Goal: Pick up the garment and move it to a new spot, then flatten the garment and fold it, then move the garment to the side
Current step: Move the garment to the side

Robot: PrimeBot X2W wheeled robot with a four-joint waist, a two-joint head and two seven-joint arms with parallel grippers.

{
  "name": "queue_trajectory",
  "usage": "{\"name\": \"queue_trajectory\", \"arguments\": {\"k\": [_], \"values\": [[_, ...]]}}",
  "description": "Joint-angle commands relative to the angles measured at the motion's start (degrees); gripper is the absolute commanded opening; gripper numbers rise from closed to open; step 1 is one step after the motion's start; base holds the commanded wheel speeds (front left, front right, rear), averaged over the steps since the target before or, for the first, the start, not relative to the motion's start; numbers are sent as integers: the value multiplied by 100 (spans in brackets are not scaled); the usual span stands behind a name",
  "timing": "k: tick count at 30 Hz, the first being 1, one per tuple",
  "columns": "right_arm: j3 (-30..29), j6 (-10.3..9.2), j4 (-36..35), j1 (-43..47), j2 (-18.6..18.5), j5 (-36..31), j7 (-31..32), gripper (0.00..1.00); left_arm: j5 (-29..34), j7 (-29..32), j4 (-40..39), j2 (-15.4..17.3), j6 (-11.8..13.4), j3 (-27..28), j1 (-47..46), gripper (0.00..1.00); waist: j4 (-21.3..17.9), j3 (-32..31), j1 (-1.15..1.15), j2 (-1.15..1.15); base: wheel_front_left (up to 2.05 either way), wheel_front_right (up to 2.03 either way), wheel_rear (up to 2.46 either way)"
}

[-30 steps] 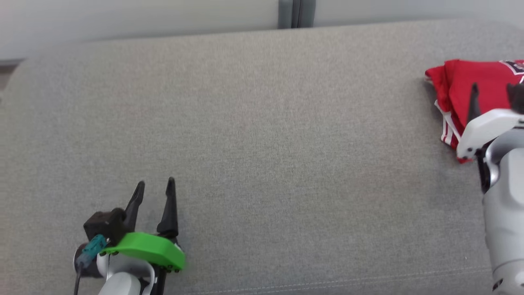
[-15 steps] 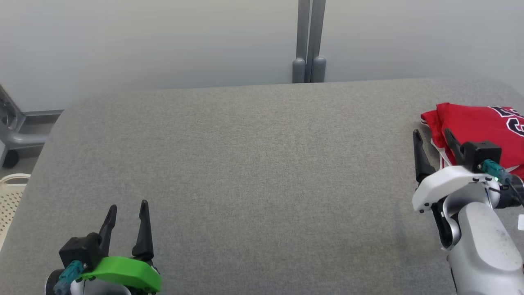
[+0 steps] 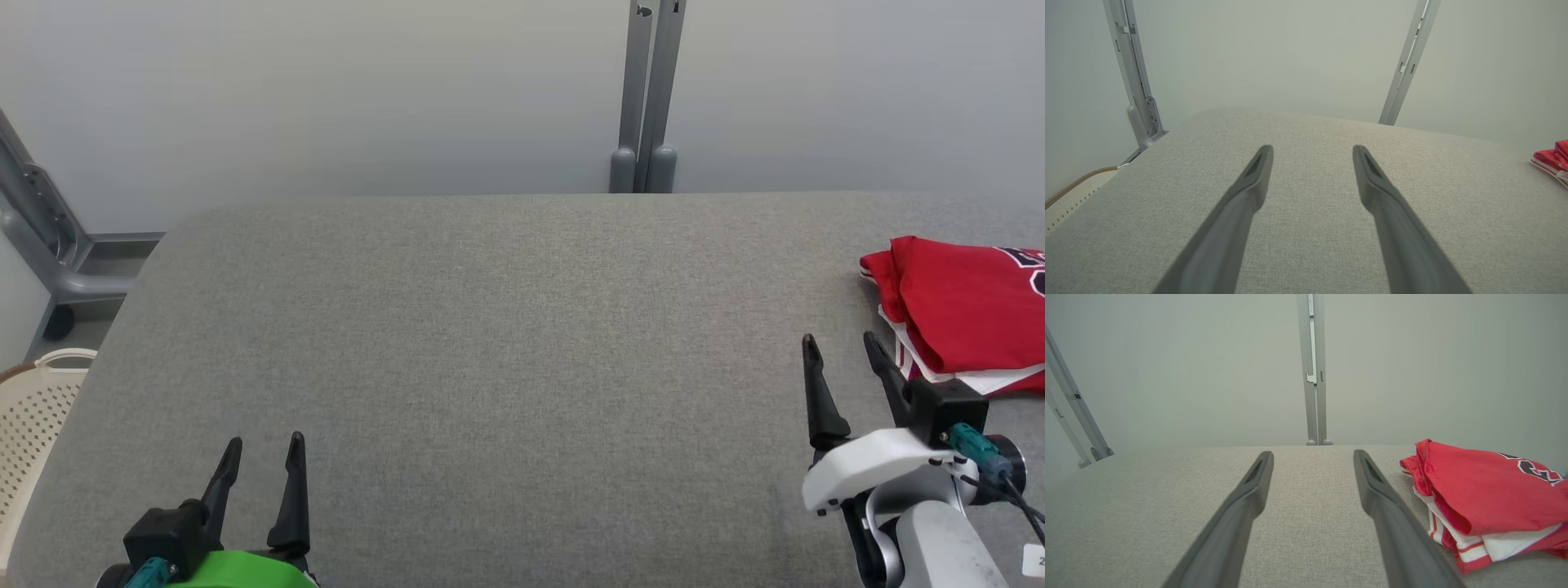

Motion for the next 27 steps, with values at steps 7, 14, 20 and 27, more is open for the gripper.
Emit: {"name": "queue_trajectory", "arguments": {"k": [7,14,20,27], "values": [[20,-8,-124,529,13,164,-182,100,428,-23,-42,-286,-213,315,293,100,-19,52,0,0,0,0,0],[27,-8,-44,759,16,125,-245,100,676,-23,-6,-498,-389,523,449,100,-8,28,0,0,0,0,0],[172,-8,67,873,15,70,-256,100,797,-23,138,-626,-512,664,495,100,-14,9,0,0,0,0,0],[278,-8,196,915,15,82,-259,100,876,-23,361,-696,-583,844,494,100,-48,3,0,0,0,0,0]]}}
